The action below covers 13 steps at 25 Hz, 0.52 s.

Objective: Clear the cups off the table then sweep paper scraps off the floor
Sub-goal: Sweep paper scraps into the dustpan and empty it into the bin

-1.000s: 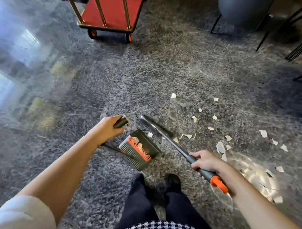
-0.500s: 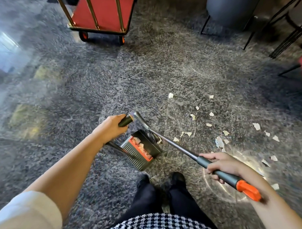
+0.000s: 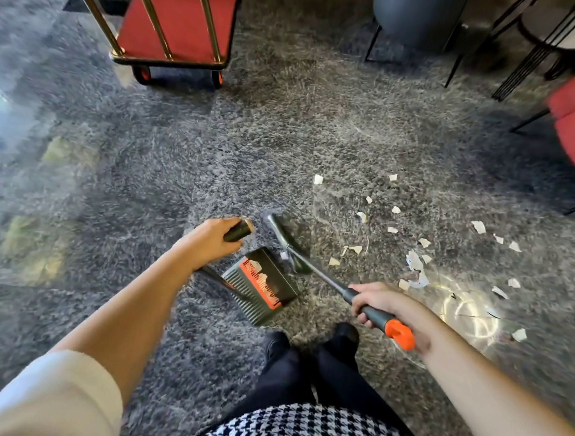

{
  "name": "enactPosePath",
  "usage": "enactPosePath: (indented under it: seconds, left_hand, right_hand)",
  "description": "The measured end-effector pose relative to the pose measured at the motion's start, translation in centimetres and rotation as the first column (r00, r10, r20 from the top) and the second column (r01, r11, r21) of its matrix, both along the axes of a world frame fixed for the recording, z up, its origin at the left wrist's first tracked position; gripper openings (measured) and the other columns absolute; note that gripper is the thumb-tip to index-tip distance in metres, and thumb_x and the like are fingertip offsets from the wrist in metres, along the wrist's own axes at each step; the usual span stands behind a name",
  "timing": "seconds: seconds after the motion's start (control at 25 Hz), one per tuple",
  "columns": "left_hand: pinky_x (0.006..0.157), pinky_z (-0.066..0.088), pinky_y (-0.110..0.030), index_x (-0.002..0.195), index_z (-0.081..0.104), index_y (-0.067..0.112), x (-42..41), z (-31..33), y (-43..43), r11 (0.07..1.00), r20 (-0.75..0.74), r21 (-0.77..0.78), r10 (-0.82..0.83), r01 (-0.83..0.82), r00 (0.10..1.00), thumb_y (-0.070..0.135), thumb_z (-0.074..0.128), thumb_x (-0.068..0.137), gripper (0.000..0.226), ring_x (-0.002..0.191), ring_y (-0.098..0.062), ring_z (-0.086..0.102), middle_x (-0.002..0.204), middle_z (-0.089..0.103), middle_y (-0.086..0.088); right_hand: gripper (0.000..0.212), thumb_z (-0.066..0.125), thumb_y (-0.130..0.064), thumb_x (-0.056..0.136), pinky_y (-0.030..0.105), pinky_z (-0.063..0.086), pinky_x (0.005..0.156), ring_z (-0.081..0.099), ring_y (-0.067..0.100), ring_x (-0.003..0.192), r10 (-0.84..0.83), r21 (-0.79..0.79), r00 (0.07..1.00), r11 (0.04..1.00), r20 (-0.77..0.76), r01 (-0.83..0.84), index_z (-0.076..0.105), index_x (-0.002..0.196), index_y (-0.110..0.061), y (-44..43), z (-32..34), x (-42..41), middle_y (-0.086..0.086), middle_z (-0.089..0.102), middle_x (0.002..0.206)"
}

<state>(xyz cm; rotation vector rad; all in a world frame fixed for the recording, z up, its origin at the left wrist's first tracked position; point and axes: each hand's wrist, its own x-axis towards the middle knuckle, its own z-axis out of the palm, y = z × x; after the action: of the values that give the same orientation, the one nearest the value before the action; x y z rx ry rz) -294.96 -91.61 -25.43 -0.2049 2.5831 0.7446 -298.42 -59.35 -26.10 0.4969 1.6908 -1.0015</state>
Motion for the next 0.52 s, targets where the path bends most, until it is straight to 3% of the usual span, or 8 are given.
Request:
enactPosePath:
  seconds: [0.12,0.24,0.52]
  left_hand:
    - [0.055,0.044,-0.029,0.096,0.052,0.018,-0.4,0.0,-0.5,1.000,0.008,-0.002,-0.006,0.006,1.000,0.023,0.060,0.090,0.011,0.059,-0.015,0.055,0.072,0.058,0.001]
    - [0.055,0.043,-0.028,0.093,0.052,0.019,-0.5,-0.1,-0.6,1.000,0.000,0.014,-0.010,0.010,1.000,0.022,0.059,0.091,0.008,0.058,-0.014,0.054,0.071,0.057,0.002]
    - [0.054,0.042,-0.032,0.089,0.049,0.019,-0.1,-0.3,-0.6,1.000,-0.006,0.011,-0.018,0.018,1.000,0.021,0.059,0.090,0.011,0.058,-0.018,0.053,0.073,0.059,-0.004]
  right_hand:
    - [0.067,0.035,0.019,0.087,0.013,0.032,0.029,0.040,0.009,0.028,-0.087,-0.104,0.989,0.990,0.122,0.100,0.028,0.146,-0.011,1.0,1.4,-0.1,0.011,0.042,0.066]
    - [0.065,0.033,0.019,0.088,0.014,0.032,0.027,0.040,0.009,0.028,-0.139,-0.157,0.980,0.974,0.143,0.161,0.028,0.146,-0.010,1.9,3.5,-0.4,0.012,0.041,0.068]
    - [0.072,0.043,0.019,0.084,0.016,0.035,0.029,0.045,0.009,0.029,0.080,-0.012,0.993,0.997,-0.090,-0.082,0.026,0.148,-0.011,1.5,5.4,0.2,0.013,0.049,0.067]
